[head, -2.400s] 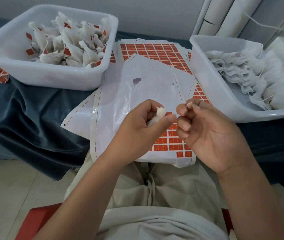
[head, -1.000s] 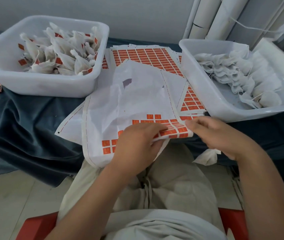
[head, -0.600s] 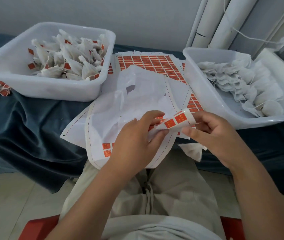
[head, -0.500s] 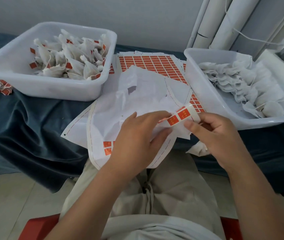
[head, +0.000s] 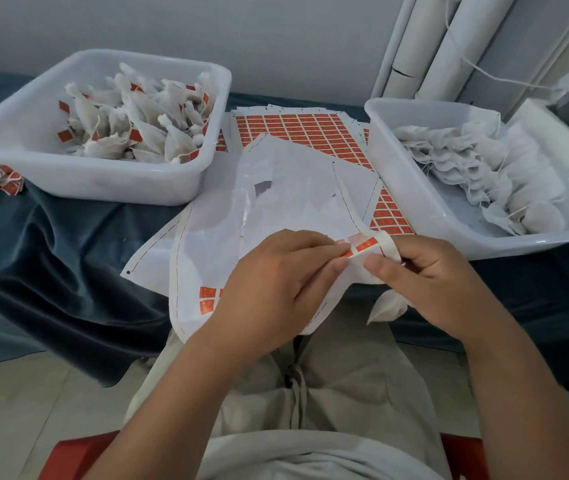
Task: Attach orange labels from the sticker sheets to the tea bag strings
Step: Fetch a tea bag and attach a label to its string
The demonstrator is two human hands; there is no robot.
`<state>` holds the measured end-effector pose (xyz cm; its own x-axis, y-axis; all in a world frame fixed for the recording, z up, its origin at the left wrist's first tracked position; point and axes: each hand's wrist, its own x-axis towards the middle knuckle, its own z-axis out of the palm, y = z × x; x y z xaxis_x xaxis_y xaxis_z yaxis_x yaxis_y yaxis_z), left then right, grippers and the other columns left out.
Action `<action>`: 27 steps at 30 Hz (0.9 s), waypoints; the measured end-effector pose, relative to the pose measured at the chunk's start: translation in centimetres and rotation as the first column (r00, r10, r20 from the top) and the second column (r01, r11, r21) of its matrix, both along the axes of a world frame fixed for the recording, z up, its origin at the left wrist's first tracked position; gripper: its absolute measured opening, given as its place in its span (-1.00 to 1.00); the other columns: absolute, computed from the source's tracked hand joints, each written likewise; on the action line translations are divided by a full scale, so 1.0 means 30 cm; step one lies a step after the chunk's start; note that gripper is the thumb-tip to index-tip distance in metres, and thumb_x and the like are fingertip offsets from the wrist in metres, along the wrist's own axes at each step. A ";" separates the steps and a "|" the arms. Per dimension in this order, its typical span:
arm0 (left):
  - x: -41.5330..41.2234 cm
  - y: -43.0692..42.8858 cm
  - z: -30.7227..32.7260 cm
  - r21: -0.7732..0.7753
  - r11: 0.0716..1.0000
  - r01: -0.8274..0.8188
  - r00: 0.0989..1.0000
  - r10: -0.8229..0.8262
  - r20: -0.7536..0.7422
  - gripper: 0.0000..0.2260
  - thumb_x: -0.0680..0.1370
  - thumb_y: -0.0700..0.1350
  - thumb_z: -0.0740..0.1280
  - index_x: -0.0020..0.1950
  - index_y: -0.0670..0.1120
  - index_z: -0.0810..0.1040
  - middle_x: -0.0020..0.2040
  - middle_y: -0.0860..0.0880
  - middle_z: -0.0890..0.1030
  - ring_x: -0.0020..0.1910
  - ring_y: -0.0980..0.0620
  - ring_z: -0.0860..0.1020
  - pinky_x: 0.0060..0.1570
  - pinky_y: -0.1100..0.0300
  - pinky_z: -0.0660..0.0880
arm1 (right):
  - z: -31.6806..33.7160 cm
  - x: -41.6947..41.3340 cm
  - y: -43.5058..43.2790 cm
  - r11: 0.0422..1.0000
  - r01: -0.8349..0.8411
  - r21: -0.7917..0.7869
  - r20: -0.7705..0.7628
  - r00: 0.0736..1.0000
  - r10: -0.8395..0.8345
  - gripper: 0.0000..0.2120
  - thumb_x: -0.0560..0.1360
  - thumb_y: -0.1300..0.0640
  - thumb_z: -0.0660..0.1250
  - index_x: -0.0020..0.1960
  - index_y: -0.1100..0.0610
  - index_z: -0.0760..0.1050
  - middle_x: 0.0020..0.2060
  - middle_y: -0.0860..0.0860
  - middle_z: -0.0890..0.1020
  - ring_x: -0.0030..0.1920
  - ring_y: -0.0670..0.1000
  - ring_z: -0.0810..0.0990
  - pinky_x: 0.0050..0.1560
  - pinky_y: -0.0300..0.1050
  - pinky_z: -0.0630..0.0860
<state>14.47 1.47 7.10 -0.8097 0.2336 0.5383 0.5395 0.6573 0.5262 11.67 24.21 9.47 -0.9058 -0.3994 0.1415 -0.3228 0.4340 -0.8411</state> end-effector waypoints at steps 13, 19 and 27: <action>-0.008 0.005 -0.006 0.480 0.846 -0.230 0.928 0.041 0.371 -0.86 0.64 -0.03 0.40 -0.11 0.12 0.66 -0.16 0.22 0.68 -0.12 0.18 0.63 -0.16 0.43 0.46 | -0.011 -0.030 0.047 0.968 -0.164 0.188 0.104 0.984 0.146 -0.65 0.42 -0.43 0.40 0.08 -0.28 0.68 -0.25 -0.16 0.65 -0.30 -0.14 0.54 -0.22 -0.32 0.48; -0.024 0.003 -0.010 0.588 0.744 -0.316 0.879 -0.004 0.477 -0.89 0.69 -0.01 0.32 0.00 0.06 0.60 -0.15 0.20 0.74 -0.16 0.20 0.71 -0.20 0.42 0.58 | 0.000 -0.092 0.230 0.986 0.164 0.013 0.172 0.971 -0.164 -0.60 0.50 -0.19 0.27 0.29 -0.18 0.64 -0.39 -0.11 0.42 -0.37 -0.06 0.37 -0.35 -0.17 0.39; -0.021 0.019 -0.038 0.455 0.840 -0.298 0.874 0.048 0.484 -0.92 0.64 0.03 0.39 -0.05 0.17 0.60 -0.14 0.29 0.69 -0.13 0.28 0.69 -0.21 0.45 0.56 | 0.035 -0.040 0.131 0.941 0.133 -0.312 0.052 0.991 -0.122 -0.64 0.63 0.02 0.26 0.40 -0.09 0.59 -0.13 -0.04 0.67 -0.27 -0.04 0.52 -0.22 -0.25 0.53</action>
